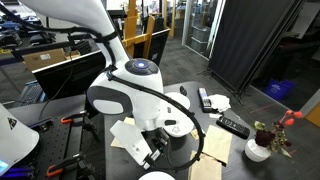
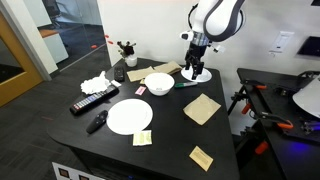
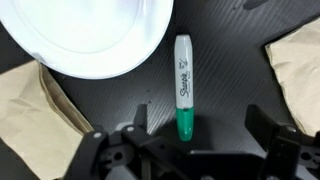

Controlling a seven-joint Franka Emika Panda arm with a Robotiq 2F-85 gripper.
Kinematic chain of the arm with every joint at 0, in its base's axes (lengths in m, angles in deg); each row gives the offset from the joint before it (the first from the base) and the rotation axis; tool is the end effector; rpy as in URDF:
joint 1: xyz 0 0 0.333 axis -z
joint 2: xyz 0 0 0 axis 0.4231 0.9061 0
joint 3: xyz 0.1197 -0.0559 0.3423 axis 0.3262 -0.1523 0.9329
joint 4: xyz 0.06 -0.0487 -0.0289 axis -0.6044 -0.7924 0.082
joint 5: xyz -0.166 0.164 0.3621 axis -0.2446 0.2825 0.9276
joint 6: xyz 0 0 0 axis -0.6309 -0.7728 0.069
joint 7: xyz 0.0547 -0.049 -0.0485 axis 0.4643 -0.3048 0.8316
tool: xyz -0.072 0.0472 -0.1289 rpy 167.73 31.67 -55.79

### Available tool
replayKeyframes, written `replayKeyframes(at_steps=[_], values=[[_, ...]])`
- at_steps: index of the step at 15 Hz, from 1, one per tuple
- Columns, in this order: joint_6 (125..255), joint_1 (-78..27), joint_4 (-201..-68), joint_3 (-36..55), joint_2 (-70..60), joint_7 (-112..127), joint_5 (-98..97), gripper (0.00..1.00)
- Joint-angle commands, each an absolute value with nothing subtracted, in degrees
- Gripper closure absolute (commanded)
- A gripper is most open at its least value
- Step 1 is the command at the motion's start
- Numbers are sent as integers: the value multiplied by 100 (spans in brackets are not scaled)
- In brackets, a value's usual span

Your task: Pick the pen on the table and put it in the bowl

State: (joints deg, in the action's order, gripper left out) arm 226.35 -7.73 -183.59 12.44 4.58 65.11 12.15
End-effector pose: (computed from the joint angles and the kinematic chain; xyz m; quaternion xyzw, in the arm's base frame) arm 0.4766 -0.1676 0.0852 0.9749 0.2193 0.0365 0.0091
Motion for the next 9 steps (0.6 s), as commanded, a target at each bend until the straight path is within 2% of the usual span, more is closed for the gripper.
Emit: replayKeyframes(at_steps=[1, 9], values=[[22988, -626, -18111, 1343, 876, 5992, 708, 0], [22982, -593, -17628, 1281, 1453, 5106, -105, 0]])
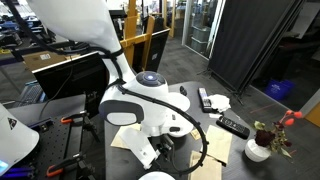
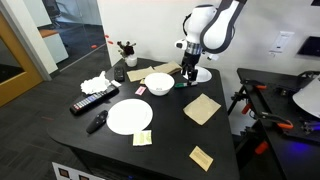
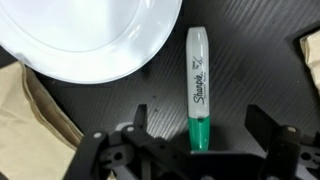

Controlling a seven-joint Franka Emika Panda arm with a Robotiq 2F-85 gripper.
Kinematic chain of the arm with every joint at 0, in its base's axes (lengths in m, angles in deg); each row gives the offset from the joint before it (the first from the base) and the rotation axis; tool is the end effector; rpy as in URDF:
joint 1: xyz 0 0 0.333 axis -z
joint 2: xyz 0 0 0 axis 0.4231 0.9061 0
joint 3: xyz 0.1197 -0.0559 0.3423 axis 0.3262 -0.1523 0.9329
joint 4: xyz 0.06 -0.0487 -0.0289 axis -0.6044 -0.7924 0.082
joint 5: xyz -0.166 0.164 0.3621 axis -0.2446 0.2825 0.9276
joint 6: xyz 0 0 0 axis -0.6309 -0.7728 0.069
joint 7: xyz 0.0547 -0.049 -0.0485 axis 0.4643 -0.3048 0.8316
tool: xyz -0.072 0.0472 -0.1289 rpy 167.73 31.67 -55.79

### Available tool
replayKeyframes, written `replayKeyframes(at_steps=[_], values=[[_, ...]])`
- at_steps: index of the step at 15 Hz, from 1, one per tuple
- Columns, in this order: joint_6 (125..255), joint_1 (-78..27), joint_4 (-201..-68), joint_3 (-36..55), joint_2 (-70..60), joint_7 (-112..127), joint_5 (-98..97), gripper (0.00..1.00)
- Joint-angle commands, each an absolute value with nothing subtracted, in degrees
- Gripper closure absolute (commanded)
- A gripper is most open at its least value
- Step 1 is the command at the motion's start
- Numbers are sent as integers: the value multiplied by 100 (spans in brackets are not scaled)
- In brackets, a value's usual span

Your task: Pick the pen on the table and put it in the bowl

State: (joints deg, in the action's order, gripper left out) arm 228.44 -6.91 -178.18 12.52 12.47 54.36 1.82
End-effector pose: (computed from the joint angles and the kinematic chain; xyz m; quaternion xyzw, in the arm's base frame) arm 0.4979 -0.1698 0.0427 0.9776 0.2082 0.0254 0.0189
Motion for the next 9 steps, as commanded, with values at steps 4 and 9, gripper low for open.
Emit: replayKeyframes(at_steps=[4, 9], values=[[22947, -540, -17466, 1287, 1626, 4894, -329, 25], [22881, -461, -17345, 1322, 1743, 4767, -487, 58]])
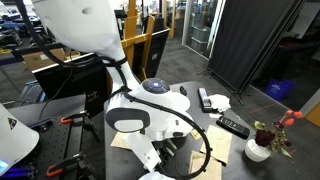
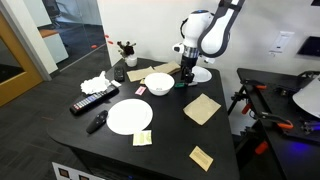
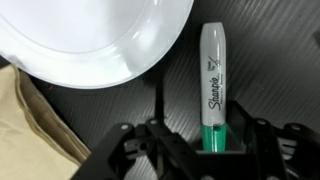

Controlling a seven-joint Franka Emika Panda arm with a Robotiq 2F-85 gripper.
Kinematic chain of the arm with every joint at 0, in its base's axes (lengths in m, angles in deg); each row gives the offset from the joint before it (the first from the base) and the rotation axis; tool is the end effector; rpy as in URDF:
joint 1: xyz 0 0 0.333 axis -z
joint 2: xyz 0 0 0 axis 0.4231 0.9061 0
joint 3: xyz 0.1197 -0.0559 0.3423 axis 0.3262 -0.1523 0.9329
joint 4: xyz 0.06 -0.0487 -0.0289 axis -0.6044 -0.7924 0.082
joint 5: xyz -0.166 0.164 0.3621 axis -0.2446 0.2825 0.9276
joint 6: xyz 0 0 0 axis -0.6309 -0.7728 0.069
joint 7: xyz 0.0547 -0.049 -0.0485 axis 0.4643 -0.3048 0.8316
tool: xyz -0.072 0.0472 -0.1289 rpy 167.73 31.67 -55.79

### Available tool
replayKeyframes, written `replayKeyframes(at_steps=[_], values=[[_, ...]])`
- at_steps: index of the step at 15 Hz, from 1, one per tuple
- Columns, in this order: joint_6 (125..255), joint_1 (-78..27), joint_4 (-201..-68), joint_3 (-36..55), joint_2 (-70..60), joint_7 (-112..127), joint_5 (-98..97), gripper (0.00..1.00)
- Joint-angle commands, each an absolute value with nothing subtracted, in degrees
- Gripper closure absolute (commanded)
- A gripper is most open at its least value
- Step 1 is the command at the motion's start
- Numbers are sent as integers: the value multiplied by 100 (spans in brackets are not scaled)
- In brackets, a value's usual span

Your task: Pick the pen on the table and put it in the bowl

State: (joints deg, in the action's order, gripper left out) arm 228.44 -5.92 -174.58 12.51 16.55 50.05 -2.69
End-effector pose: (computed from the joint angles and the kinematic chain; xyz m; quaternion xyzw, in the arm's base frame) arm 0.5089 -0.1778 0.0205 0.9791 0.2013 0.0192 0.0213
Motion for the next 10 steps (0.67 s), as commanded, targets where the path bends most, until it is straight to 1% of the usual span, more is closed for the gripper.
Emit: replayKeyframes(at_steps=[1, 6, 7, 10], values=[[22874, -446, -17330, 1330, 1758, 4746, -509, 66], [22812, -402, -17355, 1426, 1702, 4717, -517, 99], [22795, -386, -17372, 1444, 1669, 4710, -506, 94], [22510, -325, -17535, 1555, 1328, 4592, -443, 94]])
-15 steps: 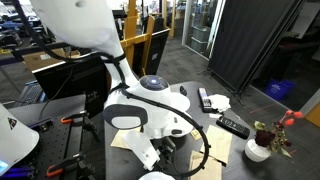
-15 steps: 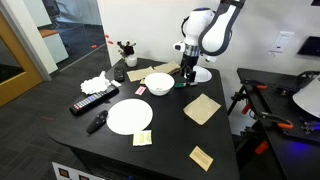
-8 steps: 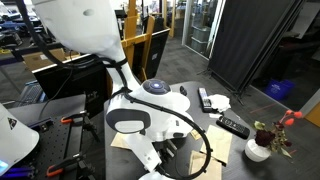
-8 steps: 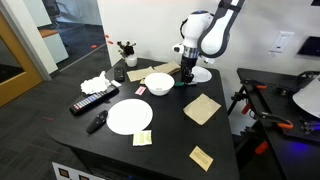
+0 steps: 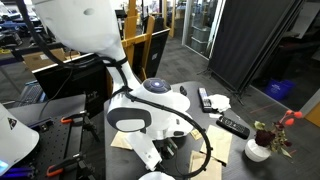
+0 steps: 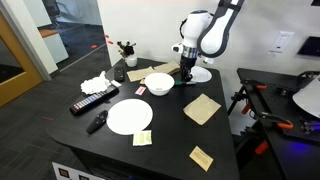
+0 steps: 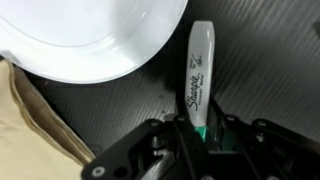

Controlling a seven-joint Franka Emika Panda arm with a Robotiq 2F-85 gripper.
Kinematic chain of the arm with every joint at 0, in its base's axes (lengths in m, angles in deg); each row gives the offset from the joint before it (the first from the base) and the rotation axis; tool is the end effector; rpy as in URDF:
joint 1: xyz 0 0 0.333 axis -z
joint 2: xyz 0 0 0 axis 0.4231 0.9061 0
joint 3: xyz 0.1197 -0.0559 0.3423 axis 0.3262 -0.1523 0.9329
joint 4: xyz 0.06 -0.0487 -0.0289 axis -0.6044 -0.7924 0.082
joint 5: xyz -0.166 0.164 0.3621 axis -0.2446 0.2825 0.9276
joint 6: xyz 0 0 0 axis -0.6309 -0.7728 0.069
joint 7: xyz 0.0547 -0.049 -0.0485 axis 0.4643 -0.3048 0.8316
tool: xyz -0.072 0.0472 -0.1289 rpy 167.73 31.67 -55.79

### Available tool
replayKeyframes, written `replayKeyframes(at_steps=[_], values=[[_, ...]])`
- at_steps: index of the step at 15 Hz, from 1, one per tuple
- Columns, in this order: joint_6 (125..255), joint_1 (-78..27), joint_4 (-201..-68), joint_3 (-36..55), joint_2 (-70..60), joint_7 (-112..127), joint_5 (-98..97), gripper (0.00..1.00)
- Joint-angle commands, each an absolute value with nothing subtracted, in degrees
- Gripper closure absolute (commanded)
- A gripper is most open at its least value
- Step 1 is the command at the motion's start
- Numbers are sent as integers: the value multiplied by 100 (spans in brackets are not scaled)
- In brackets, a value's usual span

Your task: Pick the pen on the table and put it in the bowl

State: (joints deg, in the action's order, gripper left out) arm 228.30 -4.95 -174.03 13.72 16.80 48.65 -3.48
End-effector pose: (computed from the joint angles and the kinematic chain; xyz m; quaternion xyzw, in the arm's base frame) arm 0.5138 -0.1744 0.0204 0.9802 0.1957 0.0235 0.0172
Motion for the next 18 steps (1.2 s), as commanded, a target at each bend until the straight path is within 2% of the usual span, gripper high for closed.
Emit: replayKeyframes(at_steps=[1, 14, 18], values=[[22382, -280, -17567, 1625, 1227, 4582, -430, 94], [20138, -825, -17575, 1586, -701, 4392, 93, 94], [19811, -1040, -17471, 1463, -1026, 4360, 273, 94]])
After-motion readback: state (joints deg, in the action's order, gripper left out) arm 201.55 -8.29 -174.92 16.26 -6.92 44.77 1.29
